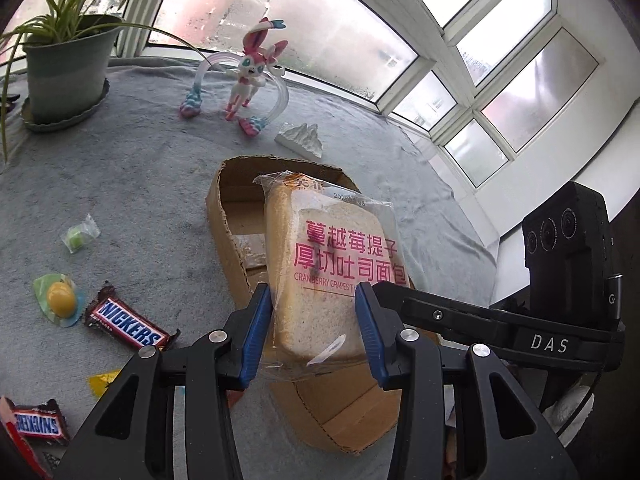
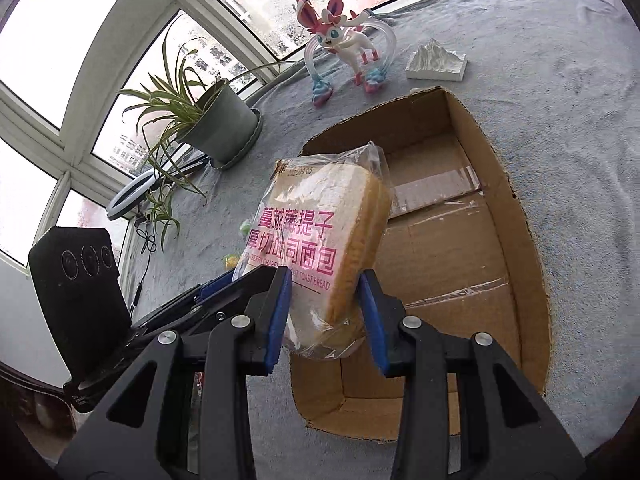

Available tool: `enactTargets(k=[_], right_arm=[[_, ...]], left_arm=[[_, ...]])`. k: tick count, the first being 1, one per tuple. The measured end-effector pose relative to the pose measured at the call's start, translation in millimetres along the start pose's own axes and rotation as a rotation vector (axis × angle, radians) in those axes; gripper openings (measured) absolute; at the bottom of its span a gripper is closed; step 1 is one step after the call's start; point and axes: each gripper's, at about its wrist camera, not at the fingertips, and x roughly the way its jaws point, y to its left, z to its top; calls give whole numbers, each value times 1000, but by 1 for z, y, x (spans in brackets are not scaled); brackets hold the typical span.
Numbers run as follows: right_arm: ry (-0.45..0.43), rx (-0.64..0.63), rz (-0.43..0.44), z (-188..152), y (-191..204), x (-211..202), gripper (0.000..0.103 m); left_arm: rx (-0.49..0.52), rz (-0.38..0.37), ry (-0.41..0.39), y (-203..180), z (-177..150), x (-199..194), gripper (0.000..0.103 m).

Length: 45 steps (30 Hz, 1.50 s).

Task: Organize snacks
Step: 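Carry the bread loaf into the cardboard box and open the right gripper, then move the right tool back to the Snickers bar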

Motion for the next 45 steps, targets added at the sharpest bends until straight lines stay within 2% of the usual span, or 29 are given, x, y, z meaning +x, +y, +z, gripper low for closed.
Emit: enactTargets(k=[10,13,21,29,37,39,41,45], right_arm=[[5,35,-59,2,-31,1,37],[-2,15,-99,2,-29,0,37],[-20,-22,-120,-1,-18,-5,37],[-55,-105,-153,-9,9,-12,38],[-65,-217,-88,-27,49,-11,38],[-54,-257,-82,-32,61,-8,44],[-48,-302,-76,-37,74,-5,55],[-17,-382,-48,-48,101,6,56]], left_arm=[[50,26,62,-19,-9,26,40],[50,38,66,-20,-11,26,40],[80,48,40,-23,-12,12,40],[89,62,-4,-19,-18,-20,40],[89,125,-64,-1,-34,-70,43],[74,141,-82,7,-39,-85,43],[64,157,-97,16,-46,-101,43],[34,215,-127,38,-62,-135,43]])
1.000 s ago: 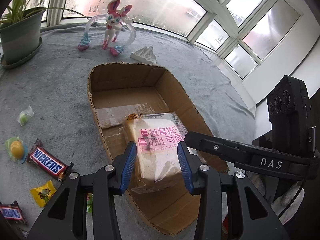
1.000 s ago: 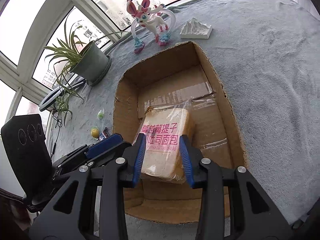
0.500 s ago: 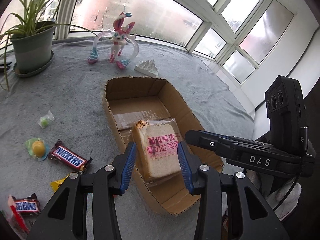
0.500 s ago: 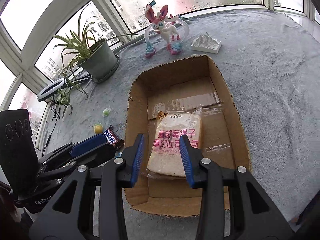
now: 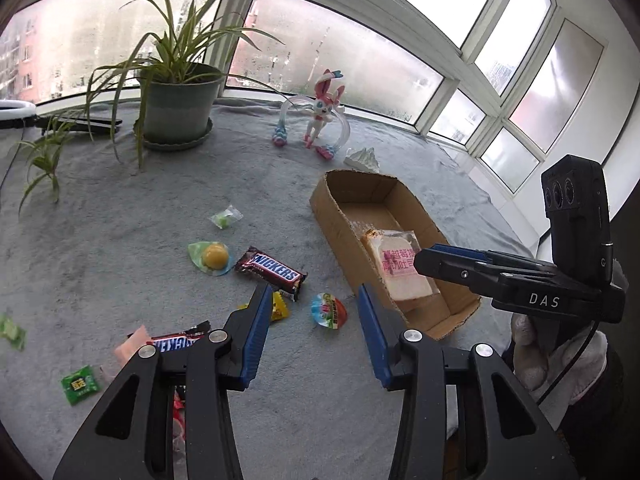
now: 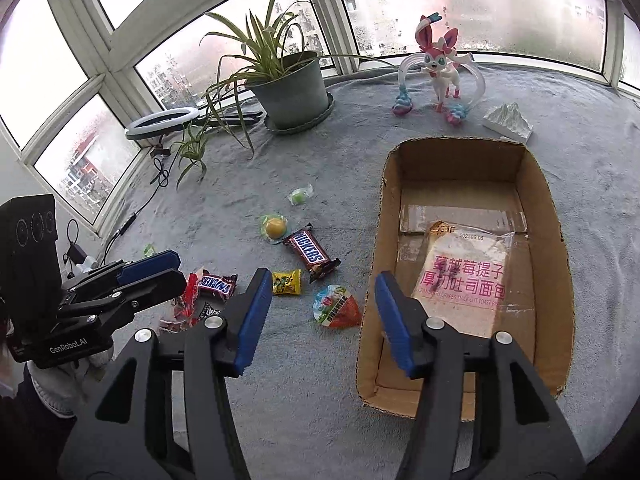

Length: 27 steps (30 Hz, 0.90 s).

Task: Organize snacks
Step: 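Move the right tool back to the Snickers bar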

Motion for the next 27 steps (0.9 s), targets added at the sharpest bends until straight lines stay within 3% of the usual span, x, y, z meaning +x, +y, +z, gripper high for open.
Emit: enactTargets(k=[12,27], right_arm=[[97,-187,62,-8,69,54,56],[283,-614,27,-30,146,152,56]], left_arm=[[-150,220,-11,96,-60,-65,44],[-385,339,8,202,-78,-70,44]])
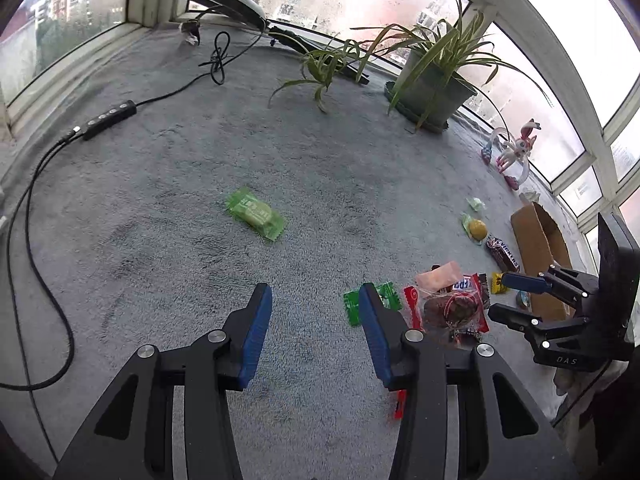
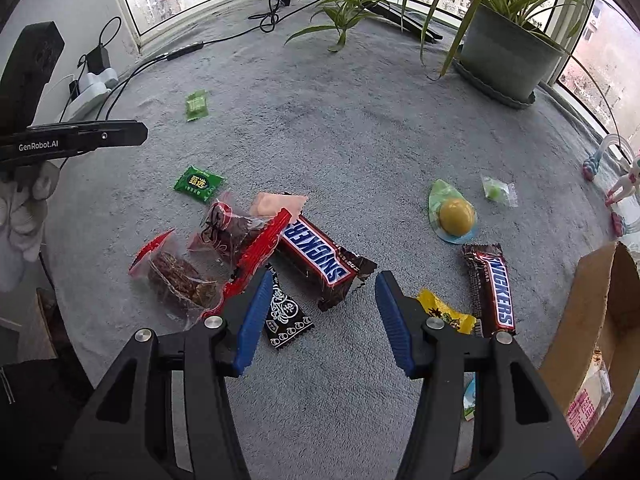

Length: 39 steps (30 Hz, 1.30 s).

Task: Organize snacks
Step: 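Move the right tool back to the Snickers bar, then grasp the Snickers bar with the right gripper while the left grasps the green candy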

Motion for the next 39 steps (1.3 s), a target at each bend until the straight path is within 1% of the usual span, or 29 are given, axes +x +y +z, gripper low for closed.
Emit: enactTargets(k=[3,9,11,12,17,25,27,31,33,35,36,37,39], right_arm=[[15,-13,-7,3,1,9,56],[31,-40,-15,13,1,23,56],[29,-47,-8,16,1,26,56],[28,-51,-2,17,1,27,56],[34,-54,29,23,-2,35,56],[33,-44,40,27,0,43,56],[31,-34,39,27,-1,43,54],[29,-26,13,26,-2,41,46],[30,-16,9,25,-3,41,44],[28,-7,9,24,-4,40,43],[26,-5,9,24,-4,40,42],[24,-3,7,24,-4,40,41],[21,-1,4,24,-3,39,35]], left_arm=[[-38,7,5,12,10,10,44],[-61,28,30,24,27,33,44],[-79,29,43,28,31,41,44],[-82,27,37,29,32,42,44],[-71,39,35,27,45,49,44],[-27,67,31,23,57,58,44],[-17,74,27,21,60,60,44],[72,94,34,11,57,63,44],[134,124,33,5,52,63,44],[186,170,35,0,48,63,44],[204,187,35,-2,46,64,43],[216,201,32,-3,44,64,39],[236,224,24,-4,42,64,34]])
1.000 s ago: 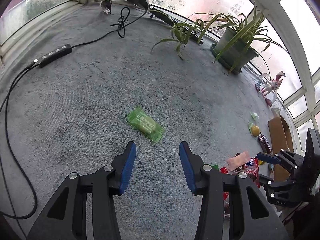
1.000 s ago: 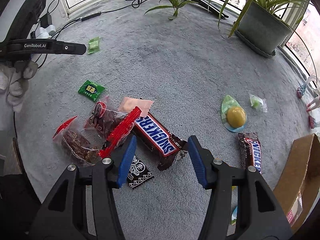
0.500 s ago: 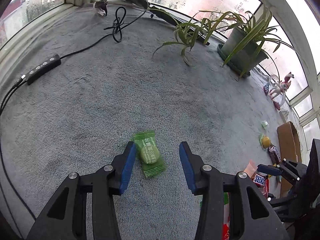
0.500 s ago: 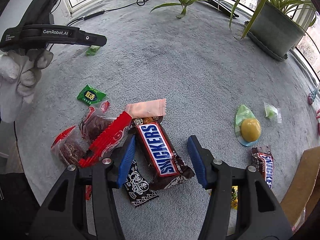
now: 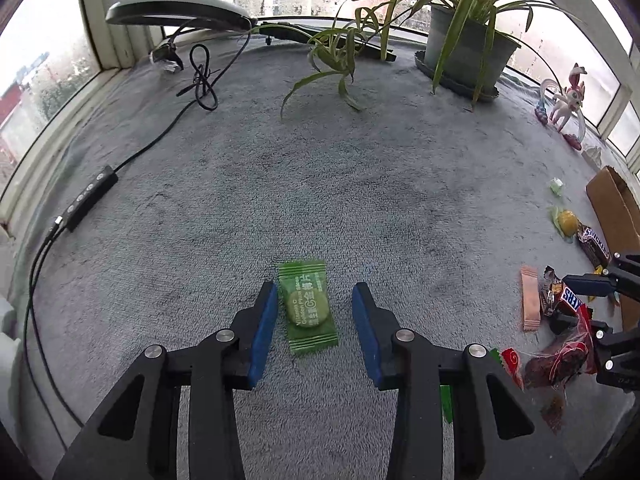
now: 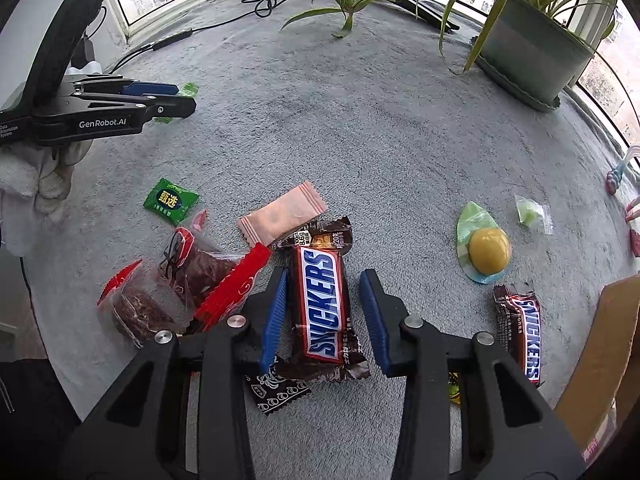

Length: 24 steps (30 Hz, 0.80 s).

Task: Organize snacks
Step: 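Grasp the Snickers bar with the right gripper while the left grasps the green candy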

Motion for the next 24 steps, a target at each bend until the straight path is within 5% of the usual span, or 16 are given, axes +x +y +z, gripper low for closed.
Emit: enactTargets(k=[4,13,24], right_arm=[[0,17,6,0,-2,-2,30],[-31,91,13,-4,-8,-7,30],[-121,220,26,-14,-26,-37,30]], left_arm=[[2,9,-8,2,-2,-1,20],[0,10,-42,-1,-10,-8,19],[-31,-75,-102,-16,-4,-36,19]])
